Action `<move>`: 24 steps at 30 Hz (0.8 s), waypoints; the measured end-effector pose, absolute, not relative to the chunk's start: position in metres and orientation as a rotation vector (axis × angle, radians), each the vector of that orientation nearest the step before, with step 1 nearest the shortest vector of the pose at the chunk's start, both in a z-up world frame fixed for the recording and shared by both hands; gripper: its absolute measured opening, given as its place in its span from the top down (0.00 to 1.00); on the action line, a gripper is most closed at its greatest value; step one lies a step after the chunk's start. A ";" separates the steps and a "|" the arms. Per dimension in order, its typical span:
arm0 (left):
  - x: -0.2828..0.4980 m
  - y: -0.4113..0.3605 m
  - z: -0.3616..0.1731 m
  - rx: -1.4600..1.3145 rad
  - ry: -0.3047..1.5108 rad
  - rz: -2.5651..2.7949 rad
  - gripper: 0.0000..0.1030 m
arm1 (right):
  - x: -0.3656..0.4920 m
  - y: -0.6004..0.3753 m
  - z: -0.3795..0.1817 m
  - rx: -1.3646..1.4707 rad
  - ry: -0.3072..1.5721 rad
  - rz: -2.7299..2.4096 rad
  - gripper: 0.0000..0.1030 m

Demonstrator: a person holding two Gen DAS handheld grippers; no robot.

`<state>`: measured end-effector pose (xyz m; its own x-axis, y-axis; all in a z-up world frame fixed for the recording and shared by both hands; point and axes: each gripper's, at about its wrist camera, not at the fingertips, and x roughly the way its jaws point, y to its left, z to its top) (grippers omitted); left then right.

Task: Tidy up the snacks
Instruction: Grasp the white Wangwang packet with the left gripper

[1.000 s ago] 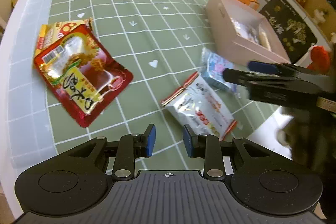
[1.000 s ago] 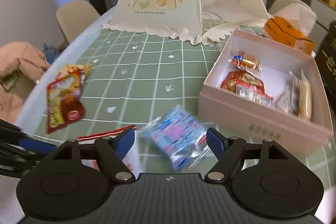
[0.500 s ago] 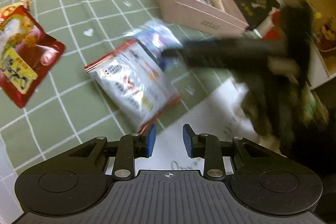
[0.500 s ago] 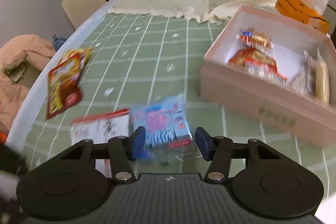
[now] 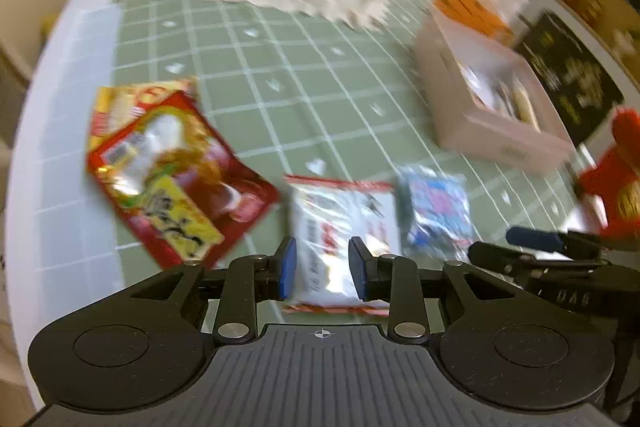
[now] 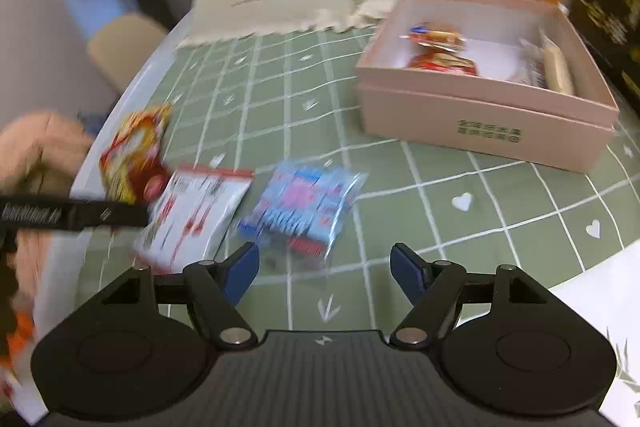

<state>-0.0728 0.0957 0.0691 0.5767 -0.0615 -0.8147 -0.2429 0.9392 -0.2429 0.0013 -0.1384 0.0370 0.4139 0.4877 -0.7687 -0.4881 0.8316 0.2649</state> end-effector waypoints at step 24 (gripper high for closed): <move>-0.056 0.042 0.064 -0.033 1.007 0.005 0.66 | 0.022 -0.166 0.020 -0.030 0.964 0.351 0.26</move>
